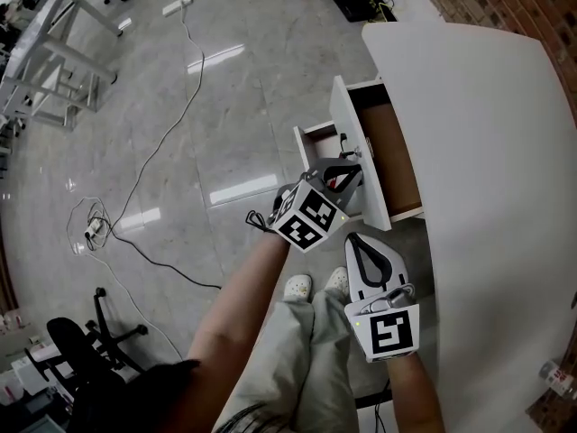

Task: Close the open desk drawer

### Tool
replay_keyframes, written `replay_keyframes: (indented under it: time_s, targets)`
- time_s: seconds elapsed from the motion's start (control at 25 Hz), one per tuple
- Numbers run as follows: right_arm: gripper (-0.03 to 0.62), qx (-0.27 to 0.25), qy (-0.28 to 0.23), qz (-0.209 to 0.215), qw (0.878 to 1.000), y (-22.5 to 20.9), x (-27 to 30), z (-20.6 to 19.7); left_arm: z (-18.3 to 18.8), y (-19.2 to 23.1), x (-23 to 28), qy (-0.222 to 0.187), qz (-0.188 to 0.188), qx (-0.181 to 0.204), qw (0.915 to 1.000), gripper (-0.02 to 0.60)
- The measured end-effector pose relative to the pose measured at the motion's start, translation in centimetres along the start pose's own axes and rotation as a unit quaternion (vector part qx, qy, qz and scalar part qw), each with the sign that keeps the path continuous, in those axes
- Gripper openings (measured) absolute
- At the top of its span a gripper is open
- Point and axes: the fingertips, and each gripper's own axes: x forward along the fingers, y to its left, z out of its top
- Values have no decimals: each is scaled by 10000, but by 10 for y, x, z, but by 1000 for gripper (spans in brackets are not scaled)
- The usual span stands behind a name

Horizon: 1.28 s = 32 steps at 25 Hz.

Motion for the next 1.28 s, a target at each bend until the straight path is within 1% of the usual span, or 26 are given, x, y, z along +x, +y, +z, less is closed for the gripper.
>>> replay_keyframes:
  time_s: [0.2,0.4,0.56,0.76,0.84,1.0,1.16,1.28]
  targets:
    - [12,94,146,-246,9995,-14,-4,6,8,-4,16,-4,-6,-11,10000,5]
    - [11,296,125,-416,9986,-31,-4,33,17,-9,35,44,-66,-23,10000,5]
    - [11,490,123,-569,9971,-49,-15,57,23,-12,48,83,-102,-99,9999,5]
    - [11,692,-137,-329,9970,-56,-28,83,30,-17,62,184,-140,-111,9997,5]
    - [11,733,-282,-309,9964,-59,-35,96,34,-18,67,184,-154,-147,9996,5]
    - [11,441,-466,-753,9951,-92,-56,118,42,-19,77,165,-150,-270,9994,5]
    - [11,285,-386,-1013,9937,-124,-69,116,43,-20,84,259,-85,-357,9990,5]
    - [11,132,-286,-1181,9925,-141,-75,112,46,-23,90,317,-111,-285,9990,5]
